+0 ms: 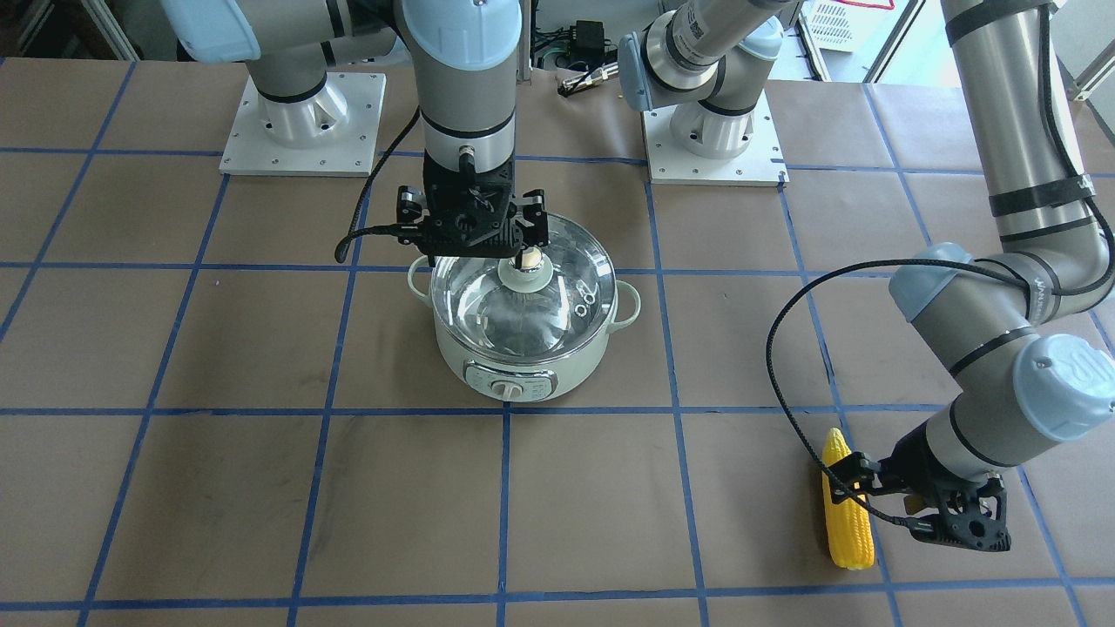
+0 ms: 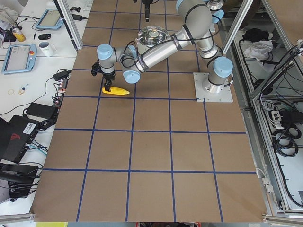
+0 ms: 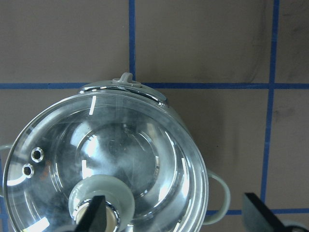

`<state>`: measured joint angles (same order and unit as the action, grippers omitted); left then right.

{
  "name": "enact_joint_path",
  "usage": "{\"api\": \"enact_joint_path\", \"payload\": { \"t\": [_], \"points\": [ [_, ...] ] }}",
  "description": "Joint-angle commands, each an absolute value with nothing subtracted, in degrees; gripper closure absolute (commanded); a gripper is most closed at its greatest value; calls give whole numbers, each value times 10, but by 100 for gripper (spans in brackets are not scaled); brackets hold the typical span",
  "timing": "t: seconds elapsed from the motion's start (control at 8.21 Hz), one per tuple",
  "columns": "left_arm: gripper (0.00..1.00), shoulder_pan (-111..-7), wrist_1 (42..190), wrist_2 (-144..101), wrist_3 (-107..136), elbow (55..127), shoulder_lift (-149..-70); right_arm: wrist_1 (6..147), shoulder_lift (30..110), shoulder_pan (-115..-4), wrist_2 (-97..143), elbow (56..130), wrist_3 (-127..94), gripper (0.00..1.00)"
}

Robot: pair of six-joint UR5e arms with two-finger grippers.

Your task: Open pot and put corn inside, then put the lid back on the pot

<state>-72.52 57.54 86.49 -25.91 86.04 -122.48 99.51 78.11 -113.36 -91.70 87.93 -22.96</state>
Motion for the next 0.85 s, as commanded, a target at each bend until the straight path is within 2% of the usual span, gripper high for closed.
{"api": "enact_joint_path", "payload": {
  "t": [0.0, 0.37, 0.61, 0.73],
  "points": [
    [0, -725, 570, 860, -266, 860, -1255, 1013, 759, -1163, -891, 904, -251, 0],
    [0, -725, 571, 860, -263, 860, -1271, 1008, 752, -1177, -892, 908, -286, 0],
    [96, -725, 576, 866, -261, 855, -1283, 1013, 752, -1177, -888, 923, -287, 0],
    [100, -725, 578, 867, -261, 854, -1281, 1013, 752, -1177, -873, 929, -287, 1]
  ]
}}
